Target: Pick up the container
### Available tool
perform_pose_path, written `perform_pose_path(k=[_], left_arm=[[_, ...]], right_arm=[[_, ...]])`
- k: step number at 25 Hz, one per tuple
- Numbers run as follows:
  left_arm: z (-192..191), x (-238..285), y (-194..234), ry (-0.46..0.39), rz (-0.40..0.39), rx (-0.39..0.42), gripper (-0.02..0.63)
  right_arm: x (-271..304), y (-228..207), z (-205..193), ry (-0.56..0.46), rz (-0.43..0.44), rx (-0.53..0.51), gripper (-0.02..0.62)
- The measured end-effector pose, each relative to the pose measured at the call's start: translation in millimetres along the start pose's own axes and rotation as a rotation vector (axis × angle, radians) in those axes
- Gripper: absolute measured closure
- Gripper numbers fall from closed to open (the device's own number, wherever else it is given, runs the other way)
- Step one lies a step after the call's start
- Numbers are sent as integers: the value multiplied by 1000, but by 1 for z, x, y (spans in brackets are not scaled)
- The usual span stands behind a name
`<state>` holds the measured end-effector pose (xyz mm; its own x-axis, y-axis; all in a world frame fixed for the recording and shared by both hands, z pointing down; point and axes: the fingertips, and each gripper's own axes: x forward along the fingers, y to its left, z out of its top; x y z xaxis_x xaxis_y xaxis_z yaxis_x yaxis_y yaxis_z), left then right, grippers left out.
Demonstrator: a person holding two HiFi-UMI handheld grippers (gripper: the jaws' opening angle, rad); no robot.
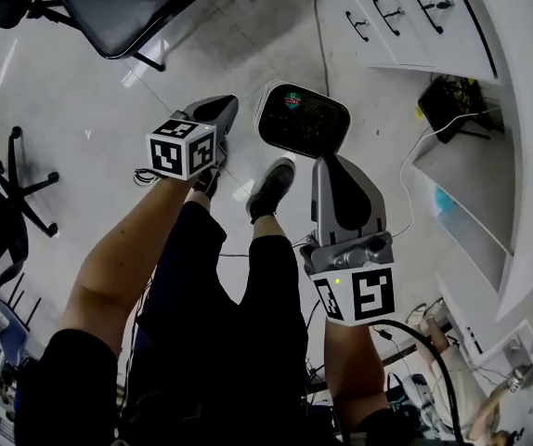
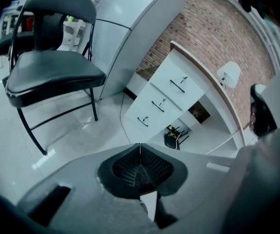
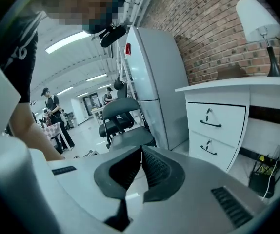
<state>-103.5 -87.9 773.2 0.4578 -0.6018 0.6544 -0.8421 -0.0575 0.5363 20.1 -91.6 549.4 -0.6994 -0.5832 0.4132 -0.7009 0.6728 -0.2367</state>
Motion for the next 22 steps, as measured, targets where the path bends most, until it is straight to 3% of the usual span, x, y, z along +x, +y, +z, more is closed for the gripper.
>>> perform_pose_path(k=[5, 9, 16, 19, 22], left_arm=[[-40, 45, 30, 35, -45, -101, 595], [-60, 78, 68, -1, 8, -154, 594], [-112, 126, 109, 24, 27, -251, 594], [-125, 146, 118, -3, -4, -329, 594], [-145, 164, 125, 21, -47, -351, 592]], right_arm=[[16, 3, -41, 20, 49, -17, 586], [30, -9, -74, 37, 47, -1, 586], [61, -11, -128, 57, 92, 15, 586], [74, -15, -147, 59, 89, 25, 586], [82, -15, -160, 49, 101, 34, 586]])
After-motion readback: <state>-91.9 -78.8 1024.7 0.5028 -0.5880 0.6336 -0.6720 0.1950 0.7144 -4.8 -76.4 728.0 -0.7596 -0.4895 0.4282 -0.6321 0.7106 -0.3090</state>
